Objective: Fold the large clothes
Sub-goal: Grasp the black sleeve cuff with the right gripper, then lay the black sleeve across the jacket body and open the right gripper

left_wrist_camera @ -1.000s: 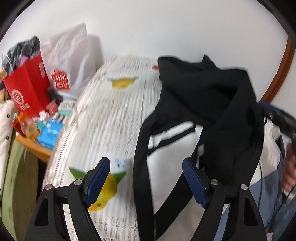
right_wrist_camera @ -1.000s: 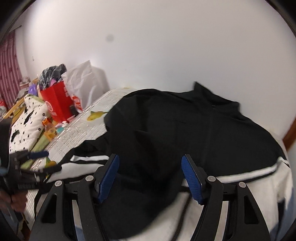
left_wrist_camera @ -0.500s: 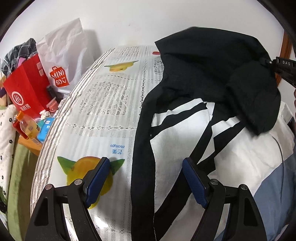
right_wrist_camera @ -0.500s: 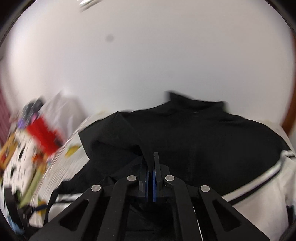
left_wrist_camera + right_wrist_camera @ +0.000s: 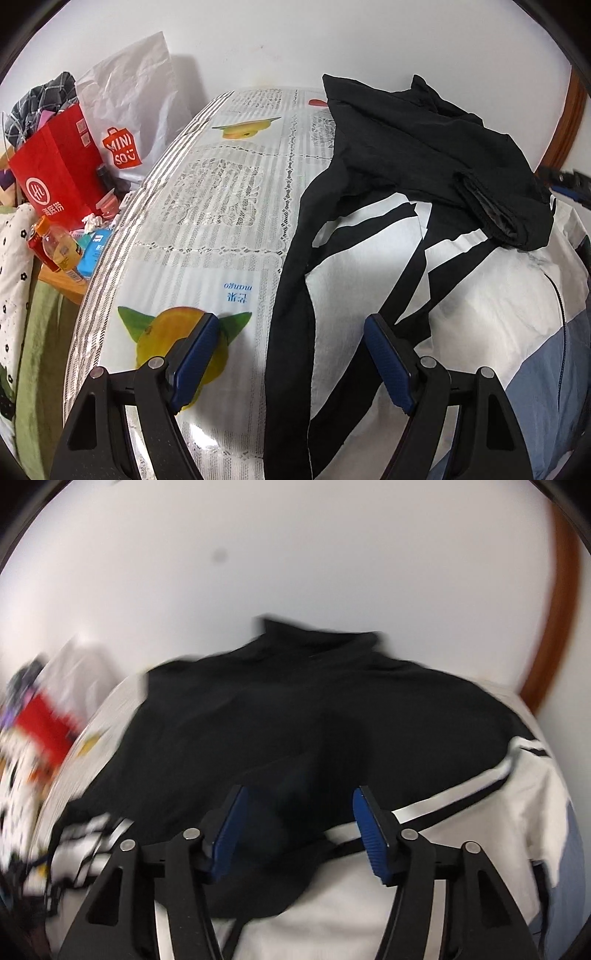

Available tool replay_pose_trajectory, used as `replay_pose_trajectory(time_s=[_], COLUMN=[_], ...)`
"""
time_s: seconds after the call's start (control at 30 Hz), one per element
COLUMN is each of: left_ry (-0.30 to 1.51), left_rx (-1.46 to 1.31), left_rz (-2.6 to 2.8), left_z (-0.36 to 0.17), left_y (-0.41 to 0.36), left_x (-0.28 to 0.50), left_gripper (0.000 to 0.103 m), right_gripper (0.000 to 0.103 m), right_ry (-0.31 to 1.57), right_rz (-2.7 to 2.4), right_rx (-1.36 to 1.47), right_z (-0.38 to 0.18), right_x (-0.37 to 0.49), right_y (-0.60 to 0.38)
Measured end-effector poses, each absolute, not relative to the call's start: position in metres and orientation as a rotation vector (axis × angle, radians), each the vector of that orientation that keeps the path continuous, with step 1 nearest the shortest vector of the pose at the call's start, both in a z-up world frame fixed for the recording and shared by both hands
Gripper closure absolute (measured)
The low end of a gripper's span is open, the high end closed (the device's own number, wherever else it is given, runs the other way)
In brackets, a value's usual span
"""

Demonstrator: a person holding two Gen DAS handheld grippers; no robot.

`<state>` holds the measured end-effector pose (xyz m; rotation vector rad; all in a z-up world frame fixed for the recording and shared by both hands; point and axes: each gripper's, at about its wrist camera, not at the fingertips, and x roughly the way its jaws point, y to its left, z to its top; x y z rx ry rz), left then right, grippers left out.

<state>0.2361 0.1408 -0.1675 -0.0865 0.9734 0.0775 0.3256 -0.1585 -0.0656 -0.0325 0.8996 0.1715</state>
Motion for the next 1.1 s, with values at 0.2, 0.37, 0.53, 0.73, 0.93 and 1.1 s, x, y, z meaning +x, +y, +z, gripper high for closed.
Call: replay_pose_trajectory(time_s=[0.2, 0.37, 0.53, 0.73, 0.93, 1.1], left_ry=[0.98, 0.984, 0.987, 0.991, 0.995, 1.003], left_rx=[-0.101, -0.109, -0.1, -0.095, -0.091, -0.104], left_rz=[0.082, 0.089, 0.098, 0.105, 0.116, 0.123], left_z=[-0.167, -0.167, -0.167, -0.168, -0.169, -0.167], left_y=[0.143, 0.141, 0.14, 0.139, 0.137, 0.137], left_x=[0.222, 0.218, 0.219, 0.221, 0.223, 0.225], left_gripper=[0.024, 0.024, 0.024, 0.024, 0.024, 0.024], right_gripper=[0.027, 0.027, 0.06, 0.068, 0.057, 0.046], right_ry=[0.931, 0.972, 0.992, 0.837, 0.69, 0.751], right_rz=[0.412, 0.338, 0.274, 0.318, 0.097, -0.153], right_rx=[-0.191, -0.357, -0.315, -0.21, -0.105, -0.027], right_z=[-0.084, -0.124, -0.136, -0.072, -0.007, -0.008], right_x=[0.29, 0.298, 0.322, 0.315, 0.312, 0.316], right_y=[-0.078, -0.033, -0.036, -0.093, -0.22, -0.32])
